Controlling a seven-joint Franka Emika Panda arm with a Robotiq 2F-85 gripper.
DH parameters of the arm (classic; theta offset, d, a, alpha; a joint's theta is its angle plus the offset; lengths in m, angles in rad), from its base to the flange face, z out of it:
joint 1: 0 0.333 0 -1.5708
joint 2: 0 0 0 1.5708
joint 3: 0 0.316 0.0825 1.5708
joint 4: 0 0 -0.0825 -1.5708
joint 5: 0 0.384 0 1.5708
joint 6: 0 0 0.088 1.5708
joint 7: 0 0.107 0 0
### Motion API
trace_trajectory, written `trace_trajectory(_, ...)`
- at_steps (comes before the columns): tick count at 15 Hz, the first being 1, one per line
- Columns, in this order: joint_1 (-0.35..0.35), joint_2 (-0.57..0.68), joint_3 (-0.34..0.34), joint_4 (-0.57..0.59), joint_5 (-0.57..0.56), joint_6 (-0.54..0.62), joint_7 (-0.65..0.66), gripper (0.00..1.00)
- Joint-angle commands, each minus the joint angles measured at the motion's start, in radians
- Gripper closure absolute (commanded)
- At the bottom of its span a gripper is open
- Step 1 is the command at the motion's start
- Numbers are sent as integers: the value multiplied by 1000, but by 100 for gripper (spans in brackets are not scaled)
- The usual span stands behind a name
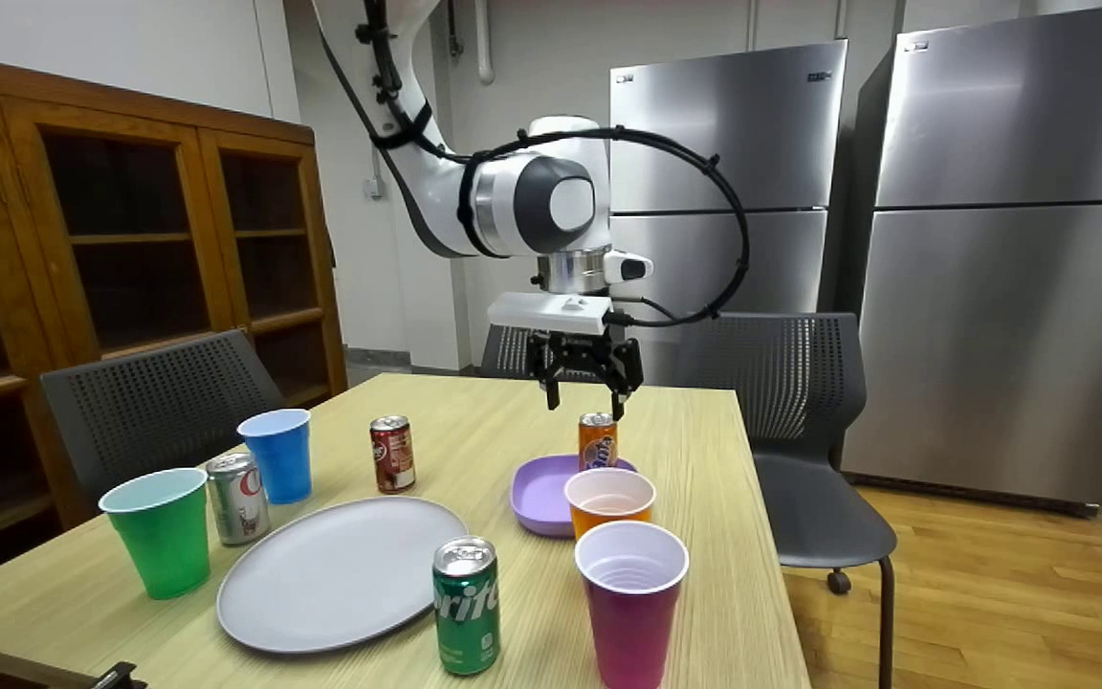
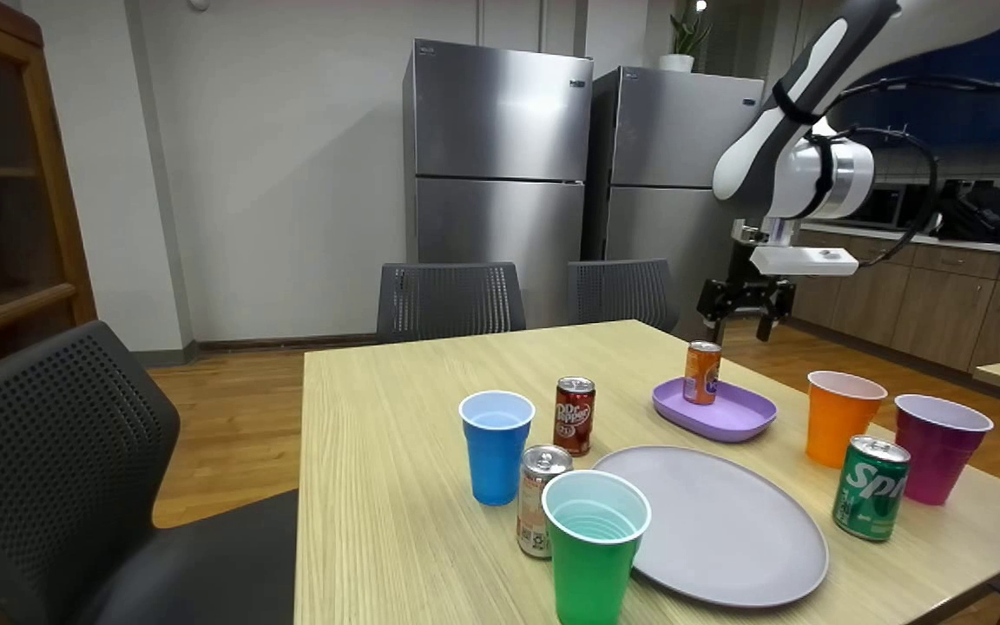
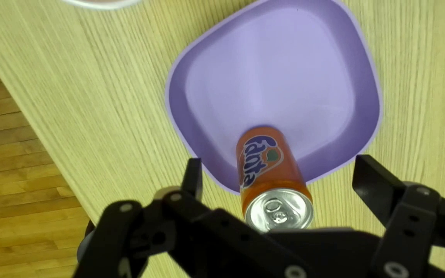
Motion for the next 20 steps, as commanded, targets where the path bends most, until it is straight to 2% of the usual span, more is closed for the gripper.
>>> trace_trajectory(1, -1, -129, -6, -142, 12, 9, -11, 0)
trace_trajectory(7, 5, -256, -48, -297, -8, 13, -8, 0)
trace_trajectory(11, 8, -316, -73, -393, -17, 69, -1, 0)
trace_trajectory(15, 12, -320, -83, -443, -17, 111, 12, 0)
trace_trajectory(20, 14, -291, -88, -453, -20, 151, 27, 0)
